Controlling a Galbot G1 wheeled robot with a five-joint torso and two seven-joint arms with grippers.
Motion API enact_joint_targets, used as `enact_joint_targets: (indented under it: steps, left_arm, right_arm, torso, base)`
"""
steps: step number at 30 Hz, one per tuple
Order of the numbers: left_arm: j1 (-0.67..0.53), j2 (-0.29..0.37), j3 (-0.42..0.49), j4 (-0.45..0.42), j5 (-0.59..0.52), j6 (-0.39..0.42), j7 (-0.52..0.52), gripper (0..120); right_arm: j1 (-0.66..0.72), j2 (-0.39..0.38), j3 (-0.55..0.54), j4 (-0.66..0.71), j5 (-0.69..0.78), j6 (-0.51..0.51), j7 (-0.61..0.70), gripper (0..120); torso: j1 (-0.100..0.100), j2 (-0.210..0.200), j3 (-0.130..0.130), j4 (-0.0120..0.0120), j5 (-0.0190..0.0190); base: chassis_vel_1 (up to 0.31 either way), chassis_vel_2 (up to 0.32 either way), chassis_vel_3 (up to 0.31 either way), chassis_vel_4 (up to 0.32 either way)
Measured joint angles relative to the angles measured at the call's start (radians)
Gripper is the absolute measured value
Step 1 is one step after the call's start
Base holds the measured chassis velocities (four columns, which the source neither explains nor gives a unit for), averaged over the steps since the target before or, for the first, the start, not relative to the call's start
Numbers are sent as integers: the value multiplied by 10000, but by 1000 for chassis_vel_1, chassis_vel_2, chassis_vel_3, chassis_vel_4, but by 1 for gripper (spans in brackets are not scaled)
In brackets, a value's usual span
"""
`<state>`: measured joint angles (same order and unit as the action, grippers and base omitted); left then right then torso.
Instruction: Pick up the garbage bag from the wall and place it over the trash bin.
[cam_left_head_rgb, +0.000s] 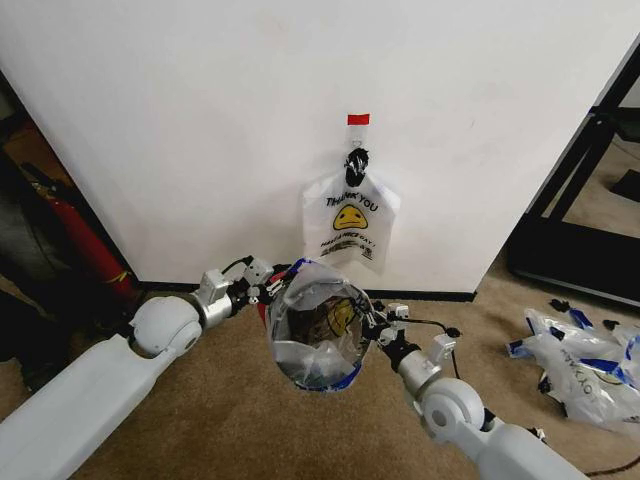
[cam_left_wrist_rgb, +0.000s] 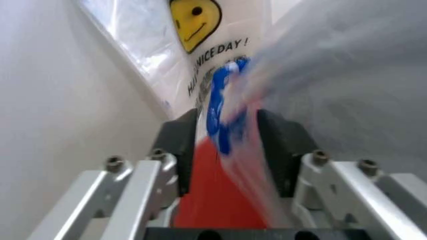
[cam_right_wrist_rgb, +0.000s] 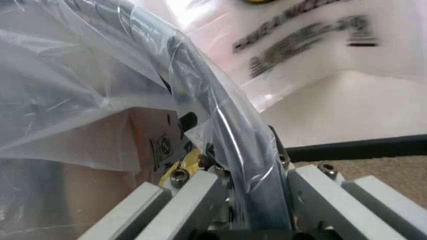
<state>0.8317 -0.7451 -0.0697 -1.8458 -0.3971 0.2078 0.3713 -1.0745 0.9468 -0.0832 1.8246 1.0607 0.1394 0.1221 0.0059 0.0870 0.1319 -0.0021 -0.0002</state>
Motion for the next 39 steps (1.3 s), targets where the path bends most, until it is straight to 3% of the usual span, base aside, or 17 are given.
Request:
enact_joint_targets:
  steps: [4, 7, 11, 14, 19, 20, 24, 27, 29, 39]
  left_arm:
    - [305, -42, -475, -276, 16, -297, 27, 56]
    - [614, -252, -1025, -630, -5, -319, -732, 65]
    - [1422, -693, -2028, -2001, -295, 325, -2923, 81]
    - [1866, -697, -2159, -2704, -434, 487, -3800, 90]
    - [3576, -384, -1968, -4868, -1293, 451, -5568, 100]
    - [3576, -384, -1968, -4868, -1293, 451, -5568, 100]
    - [5345, -3, -1501, -6251, -1541, 342, -6251, 99]
    - [5815, 97, -1281, -6591, -1949, 529, -6456, 95]
    - [5779, 89, -1204, -6585, -2163, 630, -6479, 94]
    - [4156, -290, 85, -5270, -3262, 1517, -6090, 57]
  right_arm:
    - [-82, 246, 32, 5, 272, 24, 553, 0]
    - [-140, 420, 44, 8, 386, 65, 820, 0]
    - [-287, 611, 2, 126, 424, 110, 1159, 0]
    - [-366, 628, -105, 351, 413, 110, 1358, 0]
    - [-404, 774, -340, 796, 319, 137, 2242, 0]
    - [-404, 774, -340, 796, 319, 137, 2242, 0]
    - [-396, 938, -523, 1012, 189, 221, 3041, 0]
    - [-413, 1034, -653, 1095, 6, 279, 3459, 0]
    - [-421, 1049, -685, 1111, -54, 290, 3566, 0]
    - [-372, 825, -915, 1142, -870, 390, 3535, 0]
  torso:
    - [0, 0, 0, -3, 3]
    - [0, 0, 0, -2, -1]
    - [0, 0, 0, -3, 2]
    - [0, 0, 0, -2, 0]
    - [0, 1, -1, 0, 2]
    - [0, 1, -1, 0, 2]
    - [-1, 1, -2, 2, 3]
    - [-2, 3, -2, 1, 5]
    - [-1, 2, -2, 1, 3]
    - [-1, 3, 0, -2, 2]
  base:
    - [0, 0, 0, 0]
    - [0, 0, 0, 0]
    - [0, 0, 0, 0]
    - [0, 0, 0, 0]
    - [0, 0, 0, 0]
    - [0, 0, 0, 0]
    - [0, 0, 0, 0]
    - [0, 0, 0, 0]
    - [0, 0, 0, 0]
    - [0, 0, 0, 0]
